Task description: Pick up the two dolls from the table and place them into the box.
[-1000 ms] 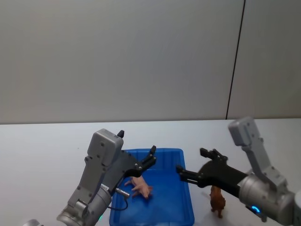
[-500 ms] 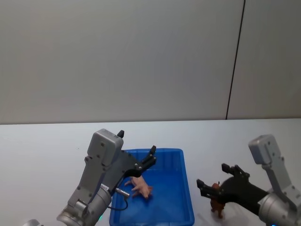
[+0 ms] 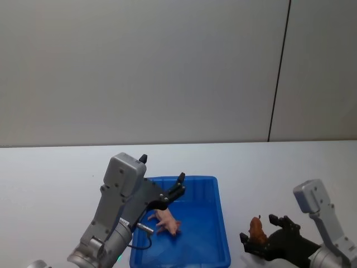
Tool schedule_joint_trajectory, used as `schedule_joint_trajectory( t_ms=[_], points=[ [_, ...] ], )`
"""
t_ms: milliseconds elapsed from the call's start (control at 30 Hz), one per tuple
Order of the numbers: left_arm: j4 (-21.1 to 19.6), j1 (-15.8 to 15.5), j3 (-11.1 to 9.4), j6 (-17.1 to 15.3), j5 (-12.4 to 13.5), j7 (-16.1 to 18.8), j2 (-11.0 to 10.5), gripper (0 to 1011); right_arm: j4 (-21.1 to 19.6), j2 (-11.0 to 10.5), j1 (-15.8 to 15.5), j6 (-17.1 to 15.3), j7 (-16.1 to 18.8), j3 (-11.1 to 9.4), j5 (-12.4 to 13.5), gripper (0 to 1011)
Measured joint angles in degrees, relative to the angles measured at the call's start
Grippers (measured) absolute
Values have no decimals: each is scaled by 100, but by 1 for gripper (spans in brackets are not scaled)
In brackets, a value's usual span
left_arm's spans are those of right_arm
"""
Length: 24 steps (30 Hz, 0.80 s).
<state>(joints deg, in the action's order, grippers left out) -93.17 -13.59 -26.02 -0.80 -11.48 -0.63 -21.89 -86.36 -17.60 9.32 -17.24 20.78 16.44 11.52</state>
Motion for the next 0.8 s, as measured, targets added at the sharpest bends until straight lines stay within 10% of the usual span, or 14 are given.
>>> schedule_joint_trajectory(
  t_ms=[800],
  points=[
    [0,0,0,0,0,0,0,1001,476,150,150,83,-196,93,-141,437]
  ],
)
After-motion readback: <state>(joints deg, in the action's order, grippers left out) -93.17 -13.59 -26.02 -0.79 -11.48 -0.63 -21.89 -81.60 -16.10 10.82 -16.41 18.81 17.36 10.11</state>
